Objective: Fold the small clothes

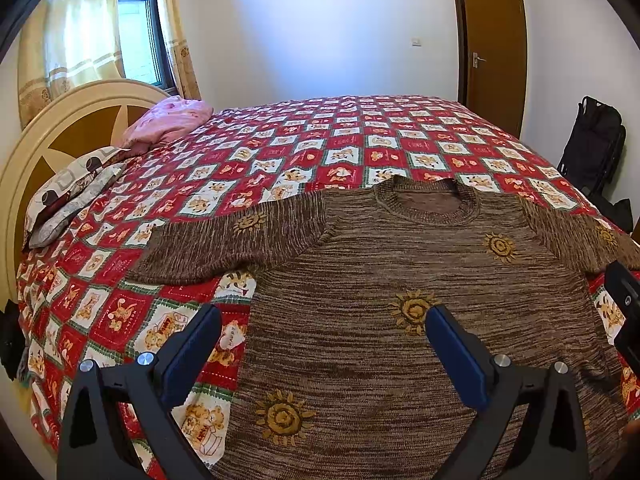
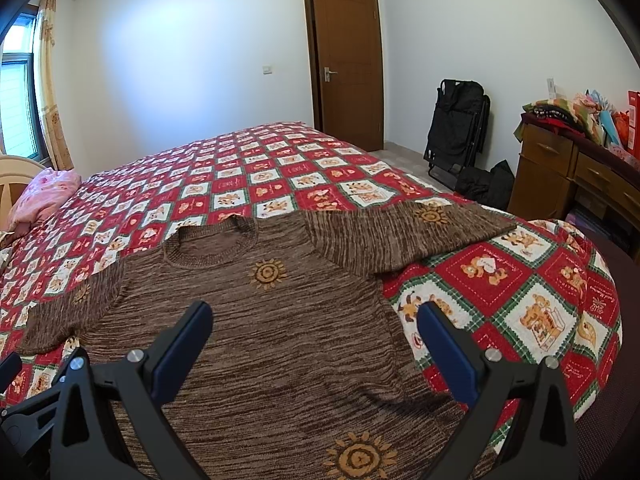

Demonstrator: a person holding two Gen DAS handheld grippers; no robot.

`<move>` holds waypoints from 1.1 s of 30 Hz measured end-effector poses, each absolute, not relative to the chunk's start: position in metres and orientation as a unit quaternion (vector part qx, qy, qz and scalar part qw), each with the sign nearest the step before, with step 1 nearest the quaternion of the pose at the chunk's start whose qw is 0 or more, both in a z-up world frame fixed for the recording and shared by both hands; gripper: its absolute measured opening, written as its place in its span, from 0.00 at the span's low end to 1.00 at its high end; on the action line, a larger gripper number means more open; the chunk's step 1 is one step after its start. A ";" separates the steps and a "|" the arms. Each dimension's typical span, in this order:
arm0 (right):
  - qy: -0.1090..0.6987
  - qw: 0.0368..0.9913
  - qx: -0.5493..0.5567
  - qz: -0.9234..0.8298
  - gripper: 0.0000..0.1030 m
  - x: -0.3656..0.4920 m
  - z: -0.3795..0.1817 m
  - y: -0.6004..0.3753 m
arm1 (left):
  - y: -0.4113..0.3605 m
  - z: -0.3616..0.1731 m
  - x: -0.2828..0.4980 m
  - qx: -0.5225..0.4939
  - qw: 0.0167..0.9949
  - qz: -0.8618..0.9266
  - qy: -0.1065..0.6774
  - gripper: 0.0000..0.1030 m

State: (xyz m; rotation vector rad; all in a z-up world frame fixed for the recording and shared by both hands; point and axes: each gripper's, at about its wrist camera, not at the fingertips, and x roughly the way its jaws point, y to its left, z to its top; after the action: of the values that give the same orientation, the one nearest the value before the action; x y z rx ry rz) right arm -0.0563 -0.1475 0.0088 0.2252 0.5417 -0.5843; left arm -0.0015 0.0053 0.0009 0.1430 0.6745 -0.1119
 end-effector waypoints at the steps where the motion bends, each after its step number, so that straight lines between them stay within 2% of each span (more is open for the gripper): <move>1: 0.263 0.915 0.110 -0.284 1.00 -0.056 0.009 -0.148 | 0.005 0.000 -0.002 0.070 0.940 -0.055 0.331 0.99; 23: 0.271 0.913 0.112 -0.284 1.00 -0.056 0.004 -0.145 | 0.003 -0.005 0.002 0.070 0.935 -0.057 0.342 0.99; 33: 0.298 0.901 0.131 -0.286 1.00 -0.041 0.000 -0.180 | -0.003 -0.005 0.024 0.071 0.928 -0.090 0.354 0.99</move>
State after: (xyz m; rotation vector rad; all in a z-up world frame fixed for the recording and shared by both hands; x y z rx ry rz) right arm -0.0408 -0.1797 0.0004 0.2705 0.6166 -0.5916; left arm 0.0242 -0.0028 -0.0045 0.1449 0.7251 -0.1846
